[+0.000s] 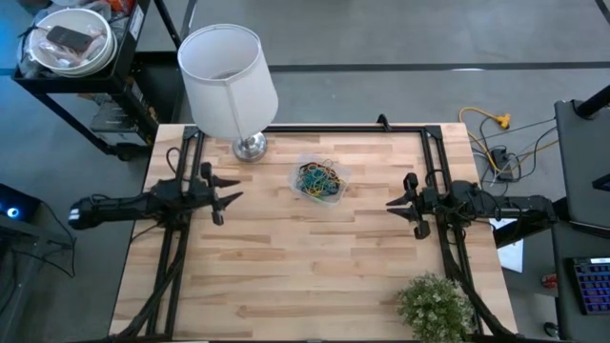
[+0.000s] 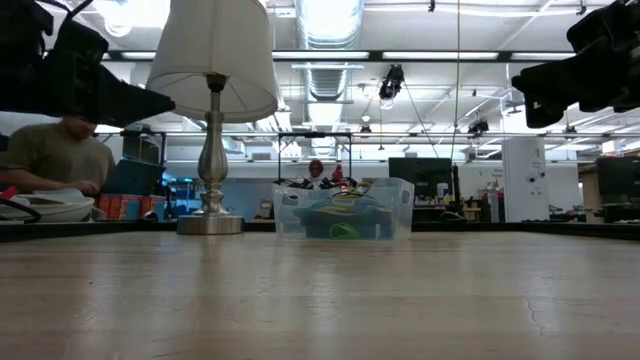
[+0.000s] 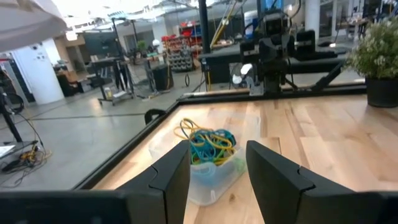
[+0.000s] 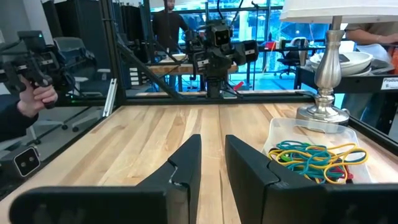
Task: Pick and place rubber bands into bin
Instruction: Return to Home Position
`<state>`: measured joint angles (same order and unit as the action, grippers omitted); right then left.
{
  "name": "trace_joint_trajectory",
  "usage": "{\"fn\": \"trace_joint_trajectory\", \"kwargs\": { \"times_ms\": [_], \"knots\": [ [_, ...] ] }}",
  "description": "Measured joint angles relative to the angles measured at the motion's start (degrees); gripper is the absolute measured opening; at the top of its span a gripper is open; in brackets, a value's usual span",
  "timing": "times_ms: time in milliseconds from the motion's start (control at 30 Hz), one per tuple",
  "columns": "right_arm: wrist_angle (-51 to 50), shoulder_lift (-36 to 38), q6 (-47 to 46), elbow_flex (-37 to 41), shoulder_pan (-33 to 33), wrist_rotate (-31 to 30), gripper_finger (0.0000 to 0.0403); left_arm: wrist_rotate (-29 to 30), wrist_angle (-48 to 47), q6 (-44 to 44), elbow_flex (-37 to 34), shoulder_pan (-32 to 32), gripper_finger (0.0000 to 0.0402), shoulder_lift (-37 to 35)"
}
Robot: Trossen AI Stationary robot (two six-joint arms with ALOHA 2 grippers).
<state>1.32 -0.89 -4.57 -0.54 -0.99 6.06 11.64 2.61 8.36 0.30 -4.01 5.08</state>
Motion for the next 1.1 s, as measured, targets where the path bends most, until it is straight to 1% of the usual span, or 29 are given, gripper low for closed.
{"fn": "trace_joint_trajectory", "kwargs": {
  "times_ms": [167, 333, 500, 633, 700, 1100],
  "knots": [
    [0.0, 0.0, 0.01, 0.0, 0.0, -0.01, 0.0068, -0.38, 0.01, -0.49, 0.0, 0.0, 0.0141, 2.62],
    [0.0, 0.0, 0.01, 0.0, 0.0, -0.01, 0.0068, -1.18, 0.07, -2.03, 0.0, 0.0, 0.0141, 3.53],
    [0.0, 0.0, -0.87, 0.0, -0.01, -0.01, 0.0068, -1.56, 0.15, -3.61, 0.0, 0.0, 0.0141, 0.81],
    [0.0, 0.0, -1.04, 0.0, -0.01, -0.01, 0.0068, -5.84, -0.71, -4.63, 0.0, 0.0, 0.0141, -3.68],
    [0.0, 0.0, -1.04, 0.0, -0.01, -0.02, 0.0068, -8.47, -1.23, -4.63, 0.0, 0.0, 0.0141, -3.31],
    [0.0, 0.02, -1.04, 0.0, -0.02, -0.06, 0.0068, -8.35, -1.42, -3.5, 0.0, -0.04, 0.0141, -1.27]
  ]
}}
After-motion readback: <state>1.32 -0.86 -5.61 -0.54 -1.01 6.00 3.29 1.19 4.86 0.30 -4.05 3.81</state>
